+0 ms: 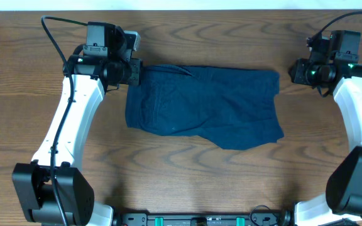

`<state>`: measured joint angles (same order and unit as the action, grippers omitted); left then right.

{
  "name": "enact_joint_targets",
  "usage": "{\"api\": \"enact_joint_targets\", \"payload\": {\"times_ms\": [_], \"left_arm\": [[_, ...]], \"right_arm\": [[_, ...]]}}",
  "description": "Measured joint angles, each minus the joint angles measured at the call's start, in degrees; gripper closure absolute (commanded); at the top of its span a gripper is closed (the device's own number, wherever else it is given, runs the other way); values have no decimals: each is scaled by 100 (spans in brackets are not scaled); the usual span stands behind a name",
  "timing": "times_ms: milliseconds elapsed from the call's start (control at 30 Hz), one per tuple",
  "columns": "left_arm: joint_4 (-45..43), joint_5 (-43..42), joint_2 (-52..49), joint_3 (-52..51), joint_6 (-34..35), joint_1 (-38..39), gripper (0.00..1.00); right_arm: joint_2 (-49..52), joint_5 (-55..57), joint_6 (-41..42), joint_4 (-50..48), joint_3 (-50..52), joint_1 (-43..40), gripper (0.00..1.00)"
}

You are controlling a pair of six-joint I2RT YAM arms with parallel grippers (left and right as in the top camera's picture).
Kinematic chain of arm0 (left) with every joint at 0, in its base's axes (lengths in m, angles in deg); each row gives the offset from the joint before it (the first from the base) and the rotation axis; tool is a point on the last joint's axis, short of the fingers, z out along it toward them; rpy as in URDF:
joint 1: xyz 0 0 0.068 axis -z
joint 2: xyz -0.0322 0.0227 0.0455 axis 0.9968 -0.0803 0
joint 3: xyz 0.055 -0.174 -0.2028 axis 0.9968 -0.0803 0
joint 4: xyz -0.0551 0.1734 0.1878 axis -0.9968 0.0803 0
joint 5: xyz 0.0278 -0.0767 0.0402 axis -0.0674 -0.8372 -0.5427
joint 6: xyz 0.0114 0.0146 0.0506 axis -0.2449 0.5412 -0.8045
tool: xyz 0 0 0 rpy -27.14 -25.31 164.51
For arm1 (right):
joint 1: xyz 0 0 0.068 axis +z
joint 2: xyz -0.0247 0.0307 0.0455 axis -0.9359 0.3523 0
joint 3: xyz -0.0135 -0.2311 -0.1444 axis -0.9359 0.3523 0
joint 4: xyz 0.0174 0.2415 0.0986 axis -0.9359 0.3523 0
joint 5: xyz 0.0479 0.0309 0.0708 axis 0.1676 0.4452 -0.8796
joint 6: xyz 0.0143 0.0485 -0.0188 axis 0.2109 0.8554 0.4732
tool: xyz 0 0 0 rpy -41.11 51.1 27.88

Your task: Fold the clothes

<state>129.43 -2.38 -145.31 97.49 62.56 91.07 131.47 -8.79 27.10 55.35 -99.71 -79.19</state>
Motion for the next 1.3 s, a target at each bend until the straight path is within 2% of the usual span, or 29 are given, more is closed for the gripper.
{"api": "enact_joint_targets", "payload": {"times_ms": [67, 233, 300, 367, 467, 500, 567, 667, 767, 1000, 1067, 1167, 1300], "left_arm": [[101, -2, 0, 0, 2, 0, 94], [177, 0, 0, 0, 2, 0, 94], [177, -2, 0, 0, 0, 0, 94], [179, -2, 0, 0, 2, 0, 94], [190, -2, 0, 0, 2, 0, 94], [192, -2, 0, 0, 2, 0, 94], [197, 0, 0, 0, 2, 0, 94], [197, 4, 0, 0, 2, 0, 94], [197, 7, 0, 0, 0, 0, 94], [195, 129, 0, 0, 0, 0, 94], [190, 144, 0, 0, 0, 0, 91], [190, 149, 44, 0, 0, 0, 89], [197, 151, 339, 0, 0, 0, 89]], "right_arm": [[184, -184, -9, -227, 50, 0, 45], [997, -636, 11, -846, 186, 4, 38], [1338, -719, 15, -1213, 219, 7, 44], [1628, -863, 4, -1563, 236, 9, 64], [1864, -1246, -15, -1808, 251, 9, 85], [1893, -1384, -20, -1823, 251, 9, 86], [1902, -1676, -7, -1829, 254, 9, 80], [1902, -2011, -72, -1840, 254, 9, 80], [1902, -2280, -197, -1788, 254, 9, 99], [1878, -2658, -223, -1443, 254, 2, 99], [1781, -2693, -223, -1314, 260, -2, 99], [1303, -2726, -223, -1130, 299, -33, 99], [186, -2769, -151, -1067, 304, -131, 99]]}}
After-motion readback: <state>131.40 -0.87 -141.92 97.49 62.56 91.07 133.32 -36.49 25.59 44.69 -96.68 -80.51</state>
